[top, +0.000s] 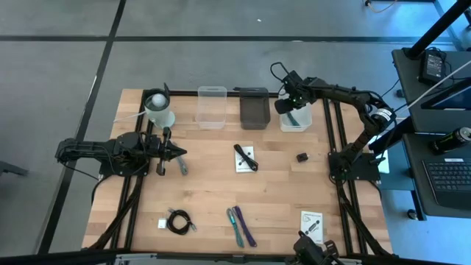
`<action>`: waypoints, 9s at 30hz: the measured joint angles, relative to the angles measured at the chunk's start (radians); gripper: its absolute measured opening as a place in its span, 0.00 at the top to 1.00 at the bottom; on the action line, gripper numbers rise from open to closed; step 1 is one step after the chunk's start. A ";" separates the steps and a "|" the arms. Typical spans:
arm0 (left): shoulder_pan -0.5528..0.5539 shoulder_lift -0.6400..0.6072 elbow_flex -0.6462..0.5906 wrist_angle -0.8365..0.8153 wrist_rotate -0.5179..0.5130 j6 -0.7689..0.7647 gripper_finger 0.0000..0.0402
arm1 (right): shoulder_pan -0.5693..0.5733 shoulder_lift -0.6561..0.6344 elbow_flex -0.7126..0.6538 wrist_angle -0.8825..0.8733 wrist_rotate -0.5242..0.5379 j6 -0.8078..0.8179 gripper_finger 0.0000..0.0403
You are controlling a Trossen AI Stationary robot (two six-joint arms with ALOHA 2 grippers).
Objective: Pick and place items into bin
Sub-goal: Put the violet charger cable into the white bin, then put the white charger adapter into the transparent bin
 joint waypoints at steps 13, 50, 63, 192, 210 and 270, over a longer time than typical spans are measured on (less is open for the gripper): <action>0.000 0.000 0.000 0.000 0.000 0.000 0.99 | 0.000 -0.019 0.106 -0.125 0.001 -0.005 0.71; 0.000 0.000 0.000 0.000 0.000 0.000 0.99 | 0.355 -0.494 0.108 -0.452 0.003 0.199 0.94; 0.000 0.000 0.000 0.000 0.000 0.000 0.99 | 0.844 -0.499 -0.010 -0.227 0.011 0.402 0.99; 0.000 0.000 0.000 0.000 -0.025 0.000 0.99 | 1.090 -0.230 0.155 -0.208 0.143 0.685 0.97; 0.000 0.000 0.000 0.001 -0.028 0.000 0.99 | 0.383 -0.307 0.155 -0.228 0.008 0.168 0.97; 0.000 0.000 0.000 0.027 -0.260 -0.031 0.99 | -0.024 -0.063 0.197 -0.308 -0.235 -0.301 0.94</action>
